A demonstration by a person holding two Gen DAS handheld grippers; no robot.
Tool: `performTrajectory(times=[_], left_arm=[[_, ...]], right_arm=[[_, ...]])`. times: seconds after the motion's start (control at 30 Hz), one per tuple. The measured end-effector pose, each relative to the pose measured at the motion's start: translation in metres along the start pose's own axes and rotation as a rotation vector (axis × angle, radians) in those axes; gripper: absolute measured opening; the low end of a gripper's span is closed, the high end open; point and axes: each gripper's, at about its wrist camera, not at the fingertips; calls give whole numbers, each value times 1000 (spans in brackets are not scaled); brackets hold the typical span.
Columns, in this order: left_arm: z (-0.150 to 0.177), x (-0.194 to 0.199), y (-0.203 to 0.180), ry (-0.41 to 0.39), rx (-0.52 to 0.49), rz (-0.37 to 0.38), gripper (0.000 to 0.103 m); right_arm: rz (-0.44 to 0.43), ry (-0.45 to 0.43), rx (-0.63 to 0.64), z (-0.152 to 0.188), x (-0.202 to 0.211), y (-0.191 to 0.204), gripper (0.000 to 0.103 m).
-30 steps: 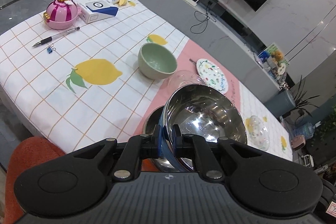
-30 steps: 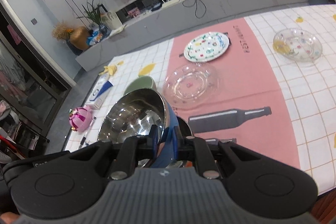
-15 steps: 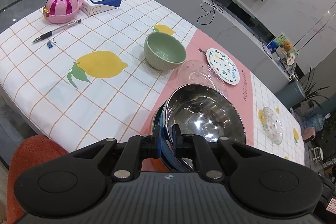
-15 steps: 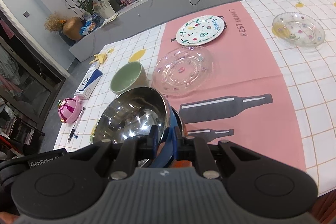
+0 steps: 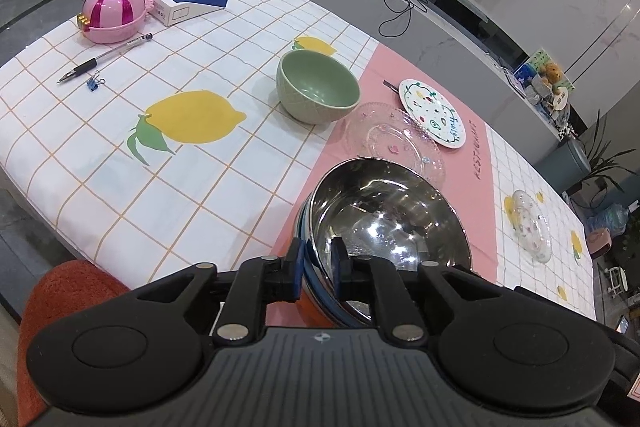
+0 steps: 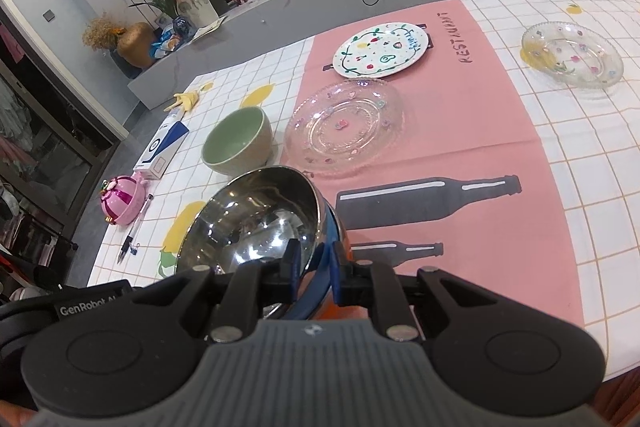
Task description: Organize plates and bowls
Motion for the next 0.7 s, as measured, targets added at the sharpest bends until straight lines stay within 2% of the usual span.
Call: performTrajectory(times=[0.1, 0.2, 0.33, 0.5, 0.7], left_arm=[[-1, 2, 0, 1, -8, 3, 18], [-5, 8, 0, -10, -11, 10, 26], [-17, 18, -1, -42, -29, 32, 29], [-44, 24, -11, -67, -98, 76, 35], [-80, 17, -22, -88, -141, 95, 44]], right_arm=[[-11, 4, 1, 0, 1, 0, 20], [-34, 1, -7, -3, 5, -2, 34], [-50, -33, 1, -10, 17, -3, 39], [-43, -84, 1, -26, 28, -10, 43], [-52, -94, 11, -55, 26, -9, 47]])
Point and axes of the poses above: each gripper's, at about its wrist camera, not at the fingertips, and x roughly against the way its jaws point, y to its left, z to its underside, and after that the axes turned 4 degrees about -x, right-handed
